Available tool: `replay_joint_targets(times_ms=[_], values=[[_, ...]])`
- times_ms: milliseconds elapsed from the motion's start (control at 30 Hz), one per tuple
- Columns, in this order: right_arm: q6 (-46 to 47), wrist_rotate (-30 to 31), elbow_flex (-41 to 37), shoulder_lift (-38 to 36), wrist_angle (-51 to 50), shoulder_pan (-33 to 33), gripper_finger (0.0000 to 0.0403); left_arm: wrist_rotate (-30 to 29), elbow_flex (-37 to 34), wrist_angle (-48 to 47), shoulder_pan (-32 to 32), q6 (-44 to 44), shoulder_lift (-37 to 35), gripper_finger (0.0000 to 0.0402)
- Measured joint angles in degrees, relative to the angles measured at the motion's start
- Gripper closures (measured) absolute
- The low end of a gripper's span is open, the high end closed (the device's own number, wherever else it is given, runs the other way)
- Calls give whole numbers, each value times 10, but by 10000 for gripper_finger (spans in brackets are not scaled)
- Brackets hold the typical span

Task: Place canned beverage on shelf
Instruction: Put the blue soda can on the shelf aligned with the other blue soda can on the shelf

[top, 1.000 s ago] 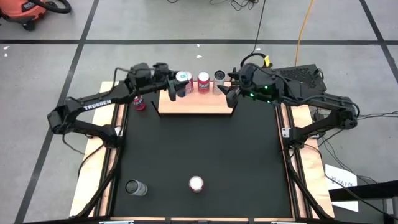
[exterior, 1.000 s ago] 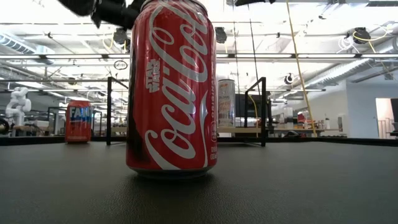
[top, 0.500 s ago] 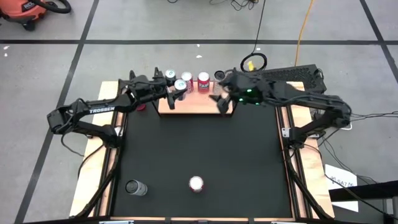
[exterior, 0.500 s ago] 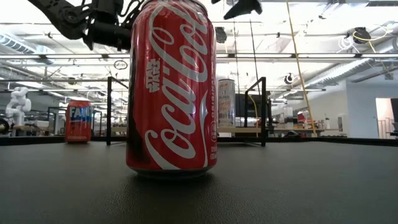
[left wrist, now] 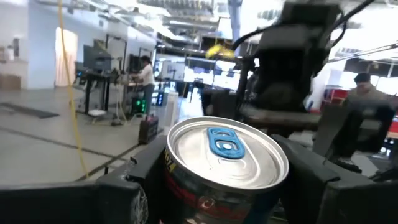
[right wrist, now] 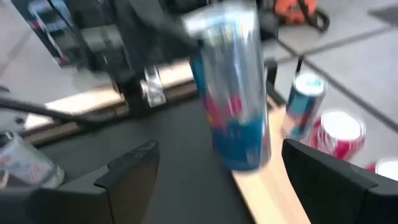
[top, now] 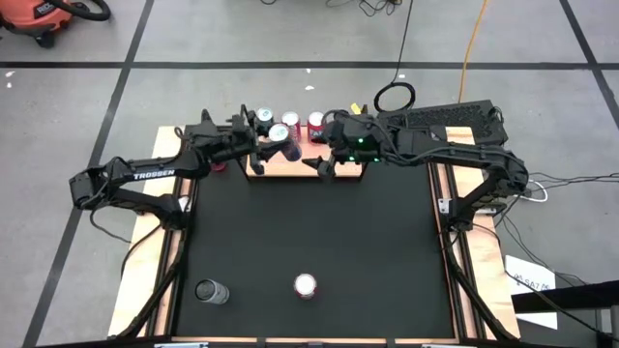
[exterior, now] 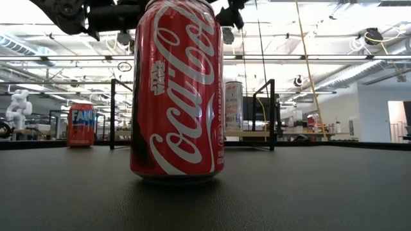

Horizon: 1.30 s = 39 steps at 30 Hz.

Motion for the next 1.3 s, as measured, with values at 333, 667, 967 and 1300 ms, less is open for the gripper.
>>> replay_joint_targets(times_ms=[333, 667, 967, 1300], values=[[-29, -35, 1, 38, 101, -10, 78, -1, -1, -5, -10, -46, -5, 183], [3, -42, 1, 82, 161, -12, 90, 9, -1, -20, -20, -61, -5, 183], [8, -43, 1, 107, 175, -16, 150, 5, -1, -53, -27, -56, -5, 183], [3, -17, 1, 122, 201, -13, 191, 7, -2, -82, -16, -57, -25, 131]])
